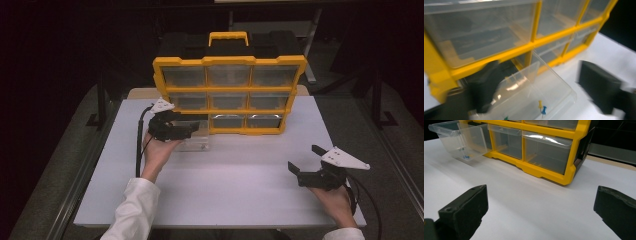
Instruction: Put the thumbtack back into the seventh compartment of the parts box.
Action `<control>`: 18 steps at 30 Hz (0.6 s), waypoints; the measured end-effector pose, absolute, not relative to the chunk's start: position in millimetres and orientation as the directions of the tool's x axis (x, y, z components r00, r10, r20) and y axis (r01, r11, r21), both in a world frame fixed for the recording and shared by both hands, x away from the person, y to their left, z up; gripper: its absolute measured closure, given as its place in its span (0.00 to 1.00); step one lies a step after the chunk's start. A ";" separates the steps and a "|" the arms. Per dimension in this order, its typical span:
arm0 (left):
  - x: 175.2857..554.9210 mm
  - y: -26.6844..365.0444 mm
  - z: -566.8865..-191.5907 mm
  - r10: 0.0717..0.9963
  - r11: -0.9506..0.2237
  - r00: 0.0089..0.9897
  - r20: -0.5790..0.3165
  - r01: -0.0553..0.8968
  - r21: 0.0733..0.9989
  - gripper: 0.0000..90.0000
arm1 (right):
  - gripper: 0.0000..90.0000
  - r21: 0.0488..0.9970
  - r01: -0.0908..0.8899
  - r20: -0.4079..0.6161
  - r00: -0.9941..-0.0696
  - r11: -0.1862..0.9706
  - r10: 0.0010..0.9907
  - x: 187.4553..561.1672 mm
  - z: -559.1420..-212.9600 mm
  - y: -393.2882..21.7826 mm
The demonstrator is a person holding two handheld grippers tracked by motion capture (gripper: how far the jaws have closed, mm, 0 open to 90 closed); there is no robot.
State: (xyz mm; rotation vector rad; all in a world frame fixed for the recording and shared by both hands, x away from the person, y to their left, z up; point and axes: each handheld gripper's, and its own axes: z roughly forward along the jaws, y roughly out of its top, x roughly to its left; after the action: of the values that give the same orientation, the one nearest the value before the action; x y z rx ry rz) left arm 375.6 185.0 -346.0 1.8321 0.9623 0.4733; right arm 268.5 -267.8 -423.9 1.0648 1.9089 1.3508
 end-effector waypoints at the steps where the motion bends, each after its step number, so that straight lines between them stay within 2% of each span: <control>1: 373.5 186.4 -346.4 0.790 -0.213 0.609 -0.074 0.385 0.898 0.00 | 0.00 0.943 0.282 -0.001 -0.525 0.175 0.851 268.5 -423.8 -267.8; 4: 364.8 191.7 -348.0 0.782 -0.216 0.623 -0.026 0.310 0.926 0.00 | 0.00 0.943 0.283 0.000 -0.523 0.175 0.852 268.5 -424.2 -268.2; 6: 361.0 194.8 -348.7 0.779 -0.219 0.627 -0.015 0.295 0.930 0.00 | 0.00 0.943 0.284 0.000 -0.524 0.175 0.852 268.3 -424.2 -268.0; 11: 355.1 205.4 -351.8 0.776 -0.159 0.627 -0.063 0.292 0.943 0.00 | 0.00 0.942 0.283 -0.004 -0.526 0.180 0.851 268.3 -424.4 -267.0; 18: 341.6 216.7 -361.8 0.784 -0.145 0.620 -0.043 0.251 0.957 0.00 | 0.00 0.942 0.283 -0.005 -0.525 0.180 0.851 268.2 -424.5 -267.7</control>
State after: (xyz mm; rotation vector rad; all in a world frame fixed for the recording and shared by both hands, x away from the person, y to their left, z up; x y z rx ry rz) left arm 341.6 216.7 -361.8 1.6990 0.8569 0.5799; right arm 268.2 -267.7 -424.5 1.0635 1.9119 1.3454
